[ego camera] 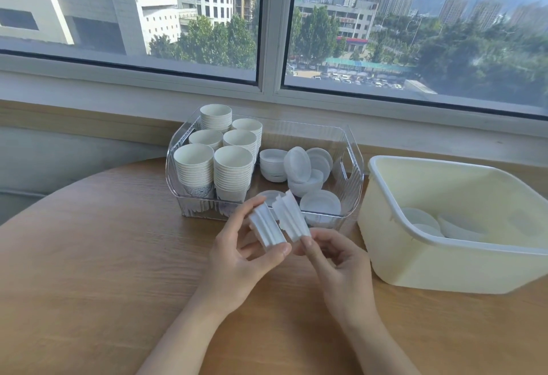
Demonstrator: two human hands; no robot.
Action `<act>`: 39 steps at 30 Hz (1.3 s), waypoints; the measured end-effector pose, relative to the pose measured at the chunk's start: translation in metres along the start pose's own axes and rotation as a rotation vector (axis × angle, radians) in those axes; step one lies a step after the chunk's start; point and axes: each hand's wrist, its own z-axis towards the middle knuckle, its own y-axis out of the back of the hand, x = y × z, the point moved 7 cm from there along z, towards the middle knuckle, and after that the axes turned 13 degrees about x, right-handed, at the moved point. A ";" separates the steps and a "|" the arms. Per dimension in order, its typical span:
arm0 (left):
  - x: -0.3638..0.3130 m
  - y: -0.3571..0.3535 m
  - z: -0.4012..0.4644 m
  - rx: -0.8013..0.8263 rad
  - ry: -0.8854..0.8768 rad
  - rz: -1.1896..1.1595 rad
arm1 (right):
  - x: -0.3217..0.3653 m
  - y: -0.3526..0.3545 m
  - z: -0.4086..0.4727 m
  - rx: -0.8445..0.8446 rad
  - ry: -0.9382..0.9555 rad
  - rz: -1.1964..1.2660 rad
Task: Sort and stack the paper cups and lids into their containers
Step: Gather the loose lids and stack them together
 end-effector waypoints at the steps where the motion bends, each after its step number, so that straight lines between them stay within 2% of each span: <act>1: -0.001 -0.001 0.000 0.011 -0.002 -0.012 | -0.002 -0.002 0.000 0.027 0.001 0.029; 5: -0.005 -0.002 -0.001 0.027 -0.014 -0.055 | -0.004 -0.010 0.002 0.163 0.030 0.135; 8: -0.007 -0.002 -0.001 0.041 -0.008 -0.071 | -0.005 -0.014 0.004 0.235 0.049 0.120; 19: -0.007 -0.003 -0.001 0.046 0.014 -0.034 | -0.004 -0.018 0.004 0.288 0.089 -0.026; 23: -0.005 -0.006 -0.003 0.088 0.028 -0.019 | -0.004 -0.015 0.006 0.291 0.077 0.052; 27: -0.004 -0.011 -0.004 0.154 0.052 0.040 | -0.003 -0.017 0.006 0.329 0.051 0.276; 30: -0.006 -0.013 -0.004 0.190 0.052 0.046 | -0.003 -0.014 0.007 0.320 0.012 0.355; 39: -0.003 -0.016 -0.005 0.253 0.084 0.053 | -0.007 -0.012 0.006 0.437 -0.092 0.344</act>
